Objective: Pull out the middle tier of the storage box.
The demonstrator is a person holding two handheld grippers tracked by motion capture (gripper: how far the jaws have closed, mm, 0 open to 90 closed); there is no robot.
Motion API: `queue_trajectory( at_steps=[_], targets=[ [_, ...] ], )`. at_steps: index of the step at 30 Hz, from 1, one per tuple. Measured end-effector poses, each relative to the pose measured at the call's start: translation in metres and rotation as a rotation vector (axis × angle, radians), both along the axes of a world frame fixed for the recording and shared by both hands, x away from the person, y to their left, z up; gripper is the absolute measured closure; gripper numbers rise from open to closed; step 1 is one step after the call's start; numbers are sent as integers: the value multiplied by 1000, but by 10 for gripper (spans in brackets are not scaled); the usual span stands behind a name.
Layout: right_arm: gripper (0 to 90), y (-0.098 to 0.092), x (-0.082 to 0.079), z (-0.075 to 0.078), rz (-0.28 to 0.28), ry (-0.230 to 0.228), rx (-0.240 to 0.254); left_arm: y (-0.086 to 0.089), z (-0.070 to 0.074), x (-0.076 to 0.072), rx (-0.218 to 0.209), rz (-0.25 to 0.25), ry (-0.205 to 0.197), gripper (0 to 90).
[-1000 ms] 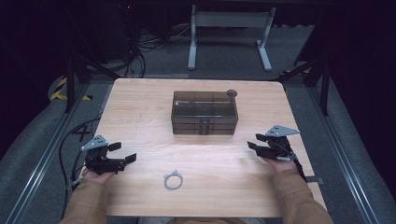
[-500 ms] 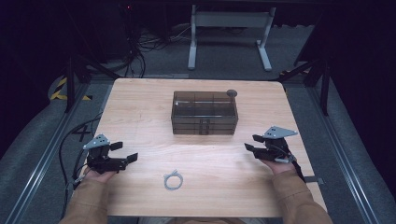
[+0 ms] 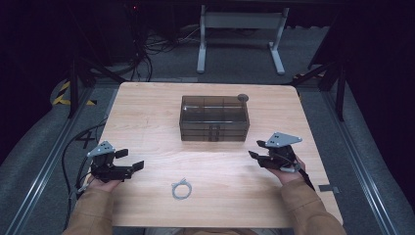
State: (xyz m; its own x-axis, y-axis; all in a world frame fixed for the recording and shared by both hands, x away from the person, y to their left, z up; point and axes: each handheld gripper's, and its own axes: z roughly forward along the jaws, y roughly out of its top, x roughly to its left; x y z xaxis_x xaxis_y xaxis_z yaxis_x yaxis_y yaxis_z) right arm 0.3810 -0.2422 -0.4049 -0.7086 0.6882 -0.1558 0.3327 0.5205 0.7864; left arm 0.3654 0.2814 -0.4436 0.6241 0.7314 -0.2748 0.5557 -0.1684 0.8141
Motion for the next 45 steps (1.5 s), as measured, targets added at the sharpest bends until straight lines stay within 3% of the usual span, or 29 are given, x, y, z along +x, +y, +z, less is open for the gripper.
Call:
queue_trajectory(
  at_steps=[11,23,29,45],
  targets=[
    [515,33,-1,11,75,-18,-63,0,0,0,5,-6,1,95],
    [517,54,2,15,128,-8,-71,-1,0,1,3,-7,4,96],
    [517,65,3,18,145,-28,-99,-1,0,1,2,-5,5,96],
    [542,83,7,22,180,-7,-74,-1,0,2,-3,-10,10,97]
  ],
)
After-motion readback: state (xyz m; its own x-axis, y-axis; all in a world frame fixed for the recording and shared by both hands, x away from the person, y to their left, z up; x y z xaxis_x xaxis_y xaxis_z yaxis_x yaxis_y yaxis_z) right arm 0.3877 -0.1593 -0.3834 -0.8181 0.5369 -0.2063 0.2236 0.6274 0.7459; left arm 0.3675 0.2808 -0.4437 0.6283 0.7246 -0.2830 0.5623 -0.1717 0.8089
